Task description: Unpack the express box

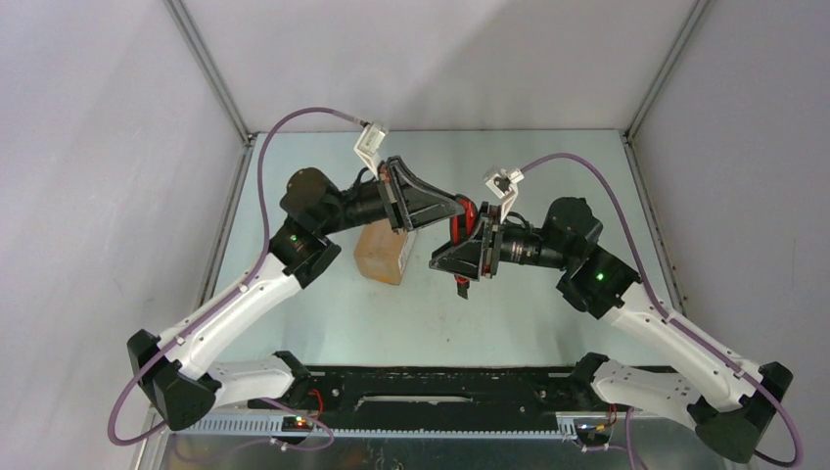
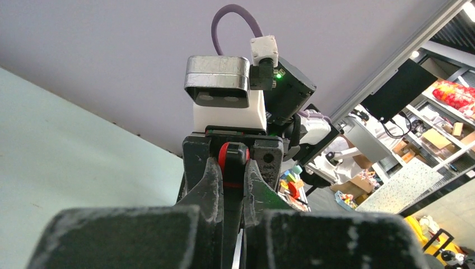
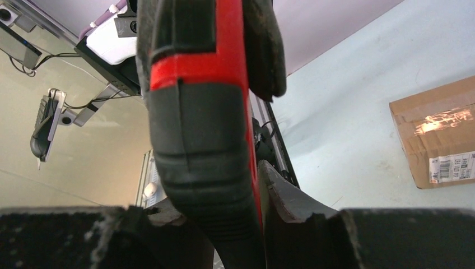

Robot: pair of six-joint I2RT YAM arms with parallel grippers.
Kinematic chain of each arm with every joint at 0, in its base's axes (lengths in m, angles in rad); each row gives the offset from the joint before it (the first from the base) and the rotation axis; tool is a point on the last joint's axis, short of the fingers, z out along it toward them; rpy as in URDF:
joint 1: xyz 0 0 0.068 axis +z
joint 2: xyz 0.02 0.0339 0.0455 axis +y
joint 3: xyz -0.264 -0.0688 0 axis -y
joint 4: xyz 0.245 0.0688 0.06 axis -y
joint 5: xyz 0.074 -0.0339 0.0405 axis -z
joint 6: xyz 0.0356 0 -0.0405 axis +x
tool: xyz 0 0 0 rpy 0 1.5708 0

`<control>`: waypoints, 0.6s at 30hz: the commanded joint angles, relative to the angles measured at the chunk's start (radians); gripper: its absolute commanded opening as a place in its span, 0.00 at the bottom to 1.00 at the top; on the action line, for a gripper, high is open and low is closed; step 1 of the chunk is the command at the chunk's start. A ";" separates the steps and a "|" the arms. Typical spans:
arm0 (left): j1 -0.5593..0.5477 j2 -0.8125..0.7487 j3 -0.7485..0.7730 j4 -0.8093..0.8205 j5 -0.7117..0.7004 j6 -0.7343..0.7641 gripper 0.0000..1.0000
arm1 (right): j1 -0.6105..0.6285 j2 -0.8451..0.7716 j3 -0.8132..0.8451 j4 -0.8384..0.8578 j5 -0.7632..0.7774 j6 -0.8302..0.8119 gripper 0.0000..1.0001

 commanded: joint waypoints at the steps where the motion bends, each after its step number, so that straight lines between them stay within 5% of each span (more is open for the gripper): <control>1: -0.013 -0.003 0.020 0.013 0.026 0.030 0.00 | 0.002 0.009 0.002 0.054 -0.005 0.008 0.33; 15: -0.015 0.046 0.069 -0.017 0.073 0.032 0.00 | 0.003 0.021 0.003 0.043 -0.038 -0.001 0.21; 18: -0.015 0.050 0.083 -0.047 0.067 0.040 0.00 | 0.004 0.026 0.003 0.037 -0.029 -0.001 0.02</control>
